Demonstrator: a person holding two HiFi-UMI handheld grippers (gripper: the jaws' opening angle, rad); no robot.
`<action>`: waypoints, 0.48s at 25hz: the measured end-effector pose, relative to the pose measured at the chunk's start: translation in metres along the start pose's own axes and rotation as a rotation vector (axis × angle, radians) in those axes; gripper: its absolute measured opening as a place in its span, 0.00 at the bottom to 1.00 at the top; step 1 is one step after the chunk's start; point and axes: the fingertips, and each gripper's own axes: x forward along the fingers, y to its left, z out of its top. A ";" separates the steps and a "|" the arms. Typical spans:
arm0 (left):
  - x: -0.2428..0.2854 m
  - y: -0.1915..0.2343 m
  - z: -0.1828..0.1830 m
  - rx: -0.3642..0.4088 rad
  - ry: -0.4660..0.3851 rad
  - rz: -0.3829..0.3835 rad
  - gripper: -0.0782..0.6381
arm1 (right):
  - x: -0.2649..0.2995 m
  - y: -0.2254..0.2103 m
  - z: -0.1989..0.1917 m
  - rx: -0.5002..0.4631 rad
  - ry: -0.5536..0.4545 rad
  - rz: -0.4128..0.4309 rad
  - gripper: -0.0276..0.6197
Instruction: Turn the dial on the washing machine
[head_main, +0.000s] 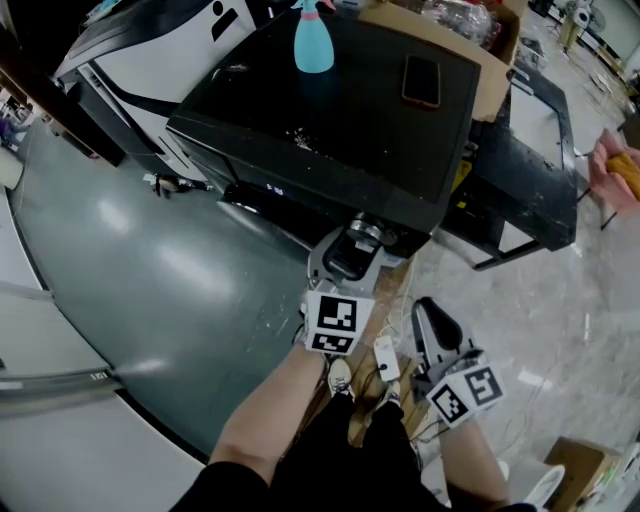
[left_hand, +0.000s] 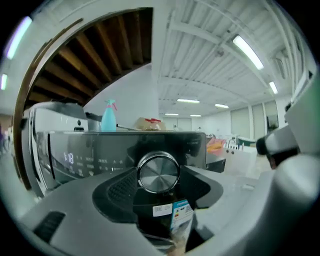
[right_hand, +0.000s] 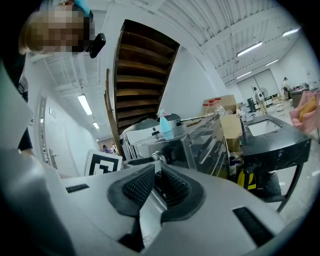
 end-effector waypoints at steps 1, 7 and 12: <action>0.000 0.001 0.000 -0.065 -0.004 -0.012 0.48 | 0.000 0.000 0.000 0.000 0.000 0.001 0.10; -0.001 0.002 0.000 -0.081 -0.014 -0.005 0.48 | -0.001 -0.002 0.001 -0.001 -0.003 -0.001 0.10; -0.003 -0.001 -0.006 -0.027 0.000 -0.003 0.48 | -0.003 -0.003 0.001 0.002 -0.003 -0.006 0.10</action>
